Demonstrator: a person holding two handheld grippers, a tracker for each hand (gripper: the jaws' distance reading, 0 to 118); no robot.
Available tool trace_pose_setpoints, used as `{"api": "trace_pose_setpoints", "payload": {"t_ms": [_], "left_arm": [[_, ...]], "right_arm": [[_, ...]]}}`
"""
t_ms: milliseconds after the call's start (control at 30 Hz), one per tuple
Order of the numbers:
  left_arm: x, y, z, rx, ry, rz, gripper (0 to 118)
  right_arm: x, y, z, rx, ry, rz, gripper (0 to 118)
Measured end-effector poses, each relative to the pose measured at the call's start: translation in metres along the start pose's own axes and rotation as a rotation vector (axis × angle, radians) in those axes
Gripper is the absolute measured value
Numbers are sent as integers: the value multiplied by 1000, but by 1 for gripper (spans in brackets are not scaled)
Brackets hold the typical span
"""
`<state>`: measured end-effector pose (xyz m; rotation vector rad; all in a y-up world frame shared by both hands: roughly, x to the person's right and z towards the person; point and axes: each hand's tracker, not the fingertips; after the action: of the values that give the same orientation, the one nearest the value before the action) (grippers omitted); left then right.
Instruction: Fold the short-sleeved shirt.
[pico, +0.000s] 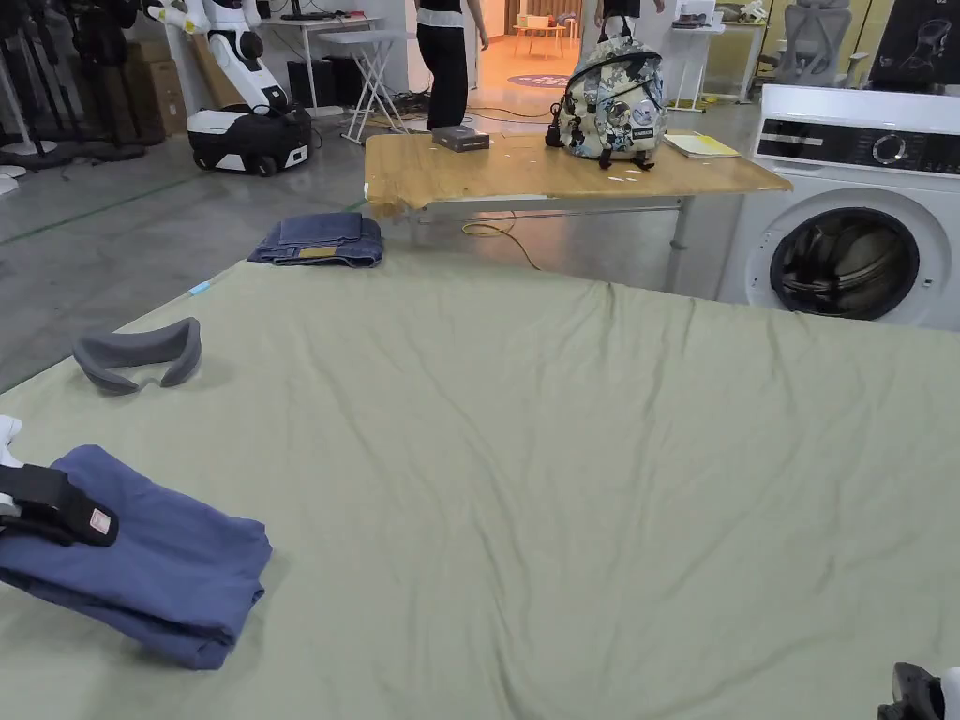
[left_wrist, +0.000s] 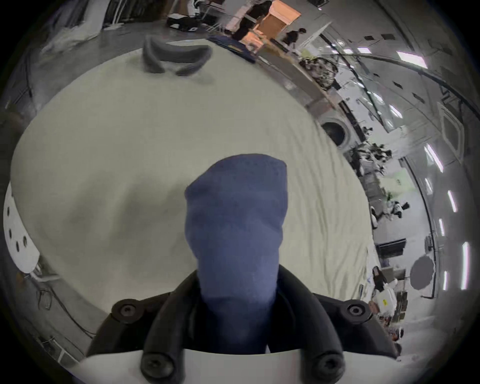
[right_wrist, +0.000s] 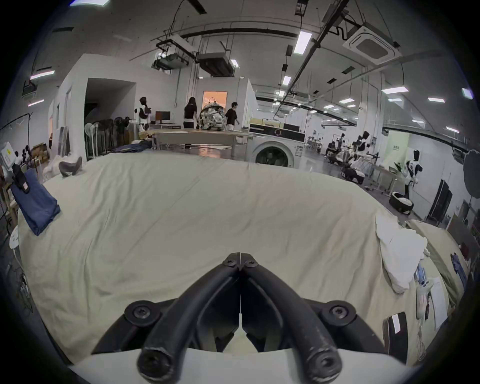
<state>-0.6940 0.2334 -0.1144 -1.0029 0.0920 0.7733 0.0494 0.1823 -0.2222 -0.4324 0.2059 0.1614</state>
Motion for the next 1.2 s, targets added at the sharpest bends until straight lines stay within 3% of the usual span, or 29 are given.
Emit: {"api": "trace_pose_setpoints", "payload": {"t_ms": [67,133,167,200,233,433,533,633,733,800,867,967,1200], "left_arm": [[-2,2,-6,2,60,-9,23],[-12,9,-7,20,122,-9,39],[-14,12,-6,32,161,-11,52],[-15,14,-4,44,182,-12,76],[-15,17,-2,63,204,-12,85],[13,13,17,179,411,-98,85],[36,5,16,262,373,-129,85],[57,-9,-2,253,291,-177,72],[58,-7,-21,300,288,-262,46],[83,-30,-36,321,251,-296,25],[112,-55,-52,353,229,-371,12],[132,-66,-73,423,218,-487,0],[229,-132,-116,506,123,-614,0]], "right_arm": [[0,0,-1,-4,0,-3,0],[1,0,-4,-5,-1,-3,0],[1,1,-4,-5,-1,-2,0],[1,1,-4,-4,-2,-2,0],[2,2,-4,-2,-3,-1,0],[4,6,-3,7,-6,-3,0],[2,6,-2,11,-1,-4,0],[1,5,0,22,0,-23,0],[2,5,1,32,-5,-39,0],[3,5,2,38,-11,-46,0],[5,6,2,44,-21,-54,0],[10,9,3,48,-24,-66,0],[19,17,9,88,-50,-83,0]]}}
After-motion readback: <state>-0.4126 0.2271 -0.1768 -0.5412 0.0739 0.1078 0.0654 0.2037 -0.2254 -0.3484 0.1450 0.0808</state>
